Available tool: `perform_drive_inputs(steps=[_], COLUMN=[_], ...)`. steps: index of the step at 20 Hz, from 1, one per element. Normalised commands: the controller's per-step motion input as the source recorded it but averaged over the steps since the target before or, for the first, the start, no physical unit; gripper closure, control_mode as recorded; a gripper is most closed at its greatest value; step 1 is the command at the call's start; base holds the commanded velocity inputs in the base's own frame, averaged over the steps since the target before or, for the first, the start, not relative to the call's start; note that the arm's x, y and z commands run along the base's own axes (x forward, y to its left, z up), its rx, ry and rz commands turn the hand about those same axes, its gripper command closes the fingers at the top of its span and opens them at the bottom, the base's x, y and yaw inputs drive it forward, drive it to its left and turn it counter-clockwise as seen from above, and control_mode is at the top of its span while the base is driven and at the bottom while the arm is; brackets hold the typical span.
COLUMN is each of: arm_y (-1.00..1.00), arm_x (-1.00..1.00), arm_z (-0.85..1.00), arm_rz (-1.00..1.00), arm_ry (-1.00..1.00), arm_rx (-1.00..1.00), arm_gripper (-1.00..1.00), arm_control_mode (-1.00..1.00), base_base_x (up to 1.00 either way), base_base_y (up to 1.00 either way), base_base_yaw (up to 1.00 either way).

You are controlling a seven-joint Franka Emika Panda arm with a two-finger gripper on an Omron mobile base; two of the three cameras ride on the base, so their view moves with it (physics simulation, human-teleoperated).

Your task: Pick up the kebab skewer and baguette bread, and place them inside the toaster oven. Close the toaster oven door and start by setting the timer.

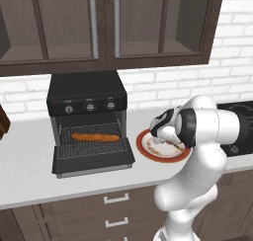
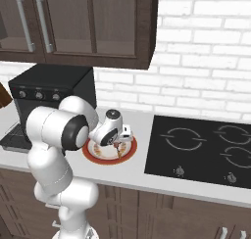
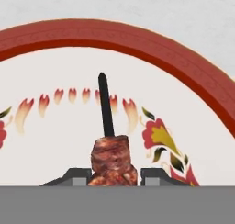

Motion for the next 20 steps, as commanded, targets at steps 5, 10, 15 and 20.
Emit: perform_drive_inputs(steps=[5, 10, 15, 20], arm_y=[-0.08, -0.04, 0.0, 0.01], arm_x=[-0.07, -0.35, -0.36, -0.31], arm_z=[0.44, 0.76, 0.96, 0.97], arm_rz=[0.0, 0.0, 0.0, 0.0], arm_ry=[-0.06, -0.13, -0.07, -0.03], arm_rx=[0.0, -0.03, -0.05, -0.07], arm_gripper=[1.0, 1.0, 1.0, 1.0], arm_control_mode=[-1.0, -1.0, -1.0, -1.0], base_base_x=[0.0, 0.0, 0.0, 0.0], base_base_y=[0.0, 0.0, 0.0, 0.0], base_base_yaw=[0.0, 0.0, 0.0, 0.0])
